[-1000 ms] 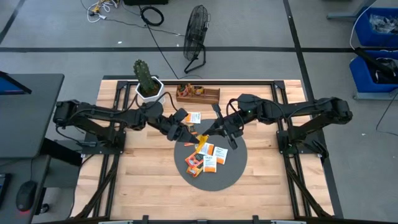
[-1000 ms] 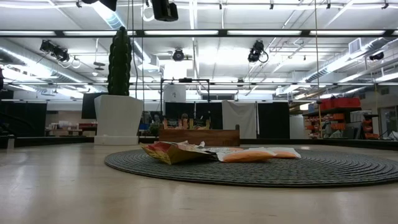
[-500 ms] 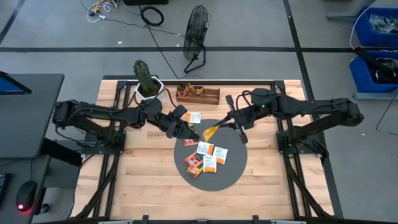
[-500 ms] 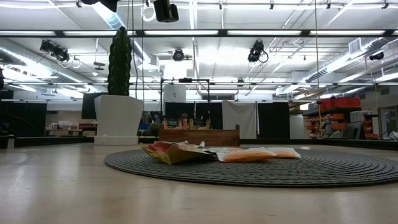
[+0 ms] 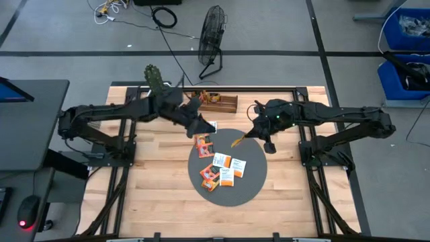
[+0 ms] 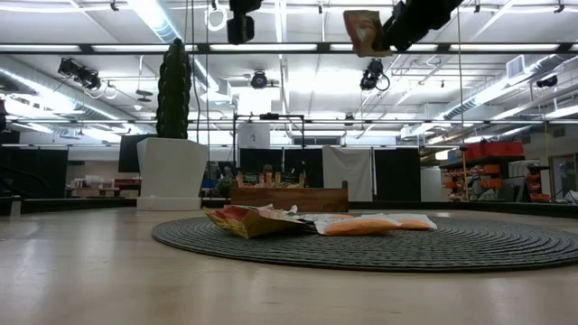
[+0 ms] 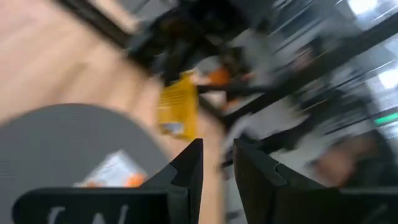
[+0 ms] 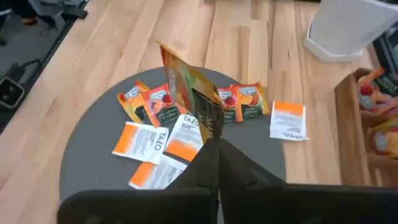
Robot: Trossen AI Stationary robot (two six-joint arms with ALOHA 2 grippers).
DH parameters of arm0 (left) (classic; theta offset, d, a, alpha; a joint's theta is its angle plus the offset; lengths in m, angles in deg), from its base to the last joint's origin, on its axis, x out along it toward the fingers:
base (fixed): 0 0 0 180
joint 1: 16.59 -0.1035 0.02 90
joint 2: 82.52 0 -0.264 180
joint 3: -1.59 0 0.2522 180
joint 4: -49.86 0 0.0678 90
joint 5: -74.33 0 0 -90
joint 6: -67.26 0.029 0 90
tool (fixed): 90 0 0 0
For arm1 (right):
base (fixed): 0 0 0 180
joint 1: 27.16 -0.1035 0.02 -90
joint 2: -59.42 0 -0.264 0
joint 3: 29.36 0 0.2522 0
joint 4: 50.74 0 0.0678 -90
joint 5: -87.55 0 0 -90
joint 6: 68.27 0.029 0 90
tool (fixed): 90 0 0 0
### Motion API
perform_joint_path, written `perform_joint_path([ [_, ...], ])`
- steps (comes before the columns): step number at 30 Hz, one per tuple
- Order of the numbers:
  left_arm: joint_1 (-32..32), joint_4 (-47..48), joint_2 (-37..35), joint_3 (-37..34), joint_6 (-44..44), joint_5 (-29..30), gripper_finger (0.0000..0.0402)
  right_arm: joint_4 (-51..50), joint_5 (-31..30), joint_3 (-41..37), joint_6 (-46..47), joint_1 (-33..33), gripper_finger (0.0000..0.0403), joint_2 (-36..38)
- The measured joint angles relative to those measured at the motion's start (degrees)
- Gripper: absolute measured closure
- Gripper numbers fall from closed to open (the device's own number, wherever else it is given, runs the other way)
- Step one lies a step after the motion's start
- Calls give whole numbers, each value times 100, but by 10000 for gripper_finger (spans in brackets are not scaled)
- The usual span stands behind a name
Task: Pick & Place Tea
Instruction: Put the yellow tea bag into the middle section of the wooden organizer
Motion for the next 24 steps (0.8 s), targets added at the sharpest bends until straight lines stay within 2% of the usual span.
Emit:
perform_joint_path([
  [2, -69, 969, 144, 596, 665, 205, 306, -57, 1, 0, 163, 0, 403, -75],
  [5, -100, 1824, 442, 1384, 1583, 615, 293, -176, 15, 153, 412, 0, 403, -236],
  [11, 41, 2542, 1200, 2583, 3234, 1175, 242, -895, 53, 1017, 456, 120, 403, -861],
  [18, 82, 2642, 1881, 3222, 3398, 1204, 176, -1246, -8, 1603, 548, 353, 403, -1515],
  [24, 88, 2857, 2242, 3219, 3219, 1202, 165, -1039, -340, 1727, 560, 361, 403, -1643],
])
